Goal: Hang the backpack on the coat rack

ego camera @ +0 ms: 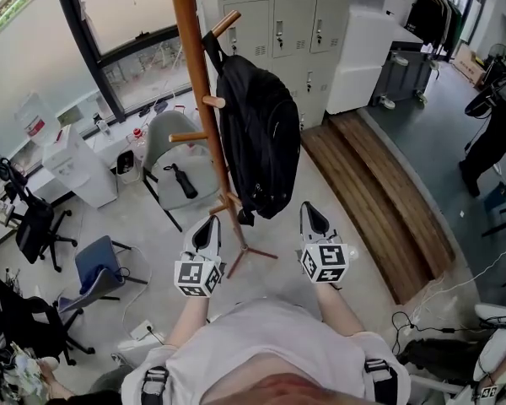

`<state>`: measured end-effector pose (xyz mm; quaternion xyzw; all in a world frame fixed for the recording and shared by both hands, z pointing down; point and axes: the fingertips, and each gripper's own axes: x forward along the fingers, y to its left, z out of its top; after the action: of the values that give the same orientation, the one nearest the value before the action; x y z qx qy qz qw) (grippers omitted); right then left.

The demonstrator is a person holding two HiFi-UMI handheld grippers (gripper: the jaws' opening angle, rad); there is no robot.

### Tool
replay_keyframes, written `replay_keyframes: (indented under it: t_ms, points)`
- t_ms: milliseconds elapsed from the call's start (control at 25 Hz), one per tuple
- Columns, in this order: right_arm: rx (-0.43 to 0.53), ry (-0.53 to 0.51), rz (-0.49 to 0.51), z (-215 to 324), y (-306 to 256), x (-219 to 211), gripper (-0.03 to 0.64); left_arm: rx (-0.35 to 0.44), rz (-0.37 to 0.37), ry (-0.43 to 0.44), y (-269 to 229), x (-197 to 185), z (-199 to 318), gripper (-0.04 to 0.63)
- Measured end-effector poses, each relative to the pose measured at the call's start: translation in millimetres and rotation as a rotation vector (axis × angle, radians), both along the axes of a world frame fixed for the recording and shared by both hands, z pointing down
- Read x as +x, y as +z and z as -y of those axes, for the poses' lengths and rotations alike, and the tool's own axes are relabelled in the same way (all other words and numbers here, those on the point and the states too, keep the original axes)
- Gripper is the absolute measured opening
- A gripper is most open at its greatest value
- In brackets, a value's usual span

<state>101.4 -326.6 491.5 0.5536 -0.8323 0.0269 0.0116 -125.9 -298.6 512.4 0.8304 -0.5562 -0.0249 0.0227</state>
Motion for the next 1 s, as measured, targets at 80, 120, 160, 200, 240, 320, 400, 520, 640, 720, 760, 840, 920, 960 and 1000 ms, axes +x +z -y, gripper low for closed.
replay_keyframes:
  t_ms: [80,120,160,200,240,320,400,520,640,720,760,840,920,960,1000]
  points:
    - [-0.019,0.007,-0.011,-0.2,8.0,0.2,0.009,-0.022,-0.002,-0.012,10.5,-3.2,1.1,0.008]
    - [-0.025,0.008,-0.013,-0.5,10.6,0.0,0.008,-0.031,-0.008,-0.016,14.6,-4.5,1.2,0.008]
    - [-0.028,0.007,-0.013,-0.7,12.8,-0.5,0.008,-0.037,-0.013,-0.018,17.5,-5.4,1.1,0.008]
    - [-0.031,0.005,-0.013,-0.9,14.6,-1.2,0.009,-0.040,-0.016,-0.018,19.4,-5.7,0.8,0.008]
    - [-0.033,0.003,-0.014,-1.0,15.9,-1.8,0.008,-0.042,-0.018,-0.017,20.5,-5.6,0.6,0.008]
    - [-0.039,0.002,-0.010,-1.5,17.9,-2.5,0.009,-0.047,-0.016,-0.012,21.9,-5.1,0.4,0.008]
    - [-0.051,0.004,0.001,-2.3,19.2,-2.5,0.008,-0.059,-0.004,-0.011,24.1,-5.4,0.5,0.008]
    - [-0.059,0.005,0.006,-3.2,20.7,-3.3,0.008,-0.072,-0.002,-0.009,27.5,-7.8,0.0,0.008]
    - [-0.062,0.004,0.003,-3.5,22.2,-4.4,0.008,-0.078,-0.009,-0.011,29.7,-10.3,0.0,0.008]
    - [-0.063,0.004,0.004,-3.3,22.6,-5.1,0.008,-0.081,-0.010,-0.010,31.2,-10.8,0.7,0.008]
    - [-0.065,0.003,0.004,-3.0,23.1,-5.5,0.008,-0.083,-0.010,-0.009,31.8,-10.7,1.3,0.008]
    - [-0.071,-0.001,0.005,-2.6,24.7,-6.6,0.008,-0.090,-0.006,-0.008,33.0,-10.6,2.5,0.008]
    - [-0.075,-0.004,0.002,-2.5,26.2,-7.0,0.009,-0.093,-0.004,-0.006,33.9,-10.5,3.3,0.008]
    - [-0.076,-0.004,0.000,-2.4,26.8,-6.8,0.008,-0.094,-0.005,-0.005,34.1,-10.4,3.6,0.008]
    - [-0.078,-0.004,-0.001,-2.2,27.2,-6.7,0.008,-0.094,-0.007,-0.003,34.1,-10.4,3.9,0.008]
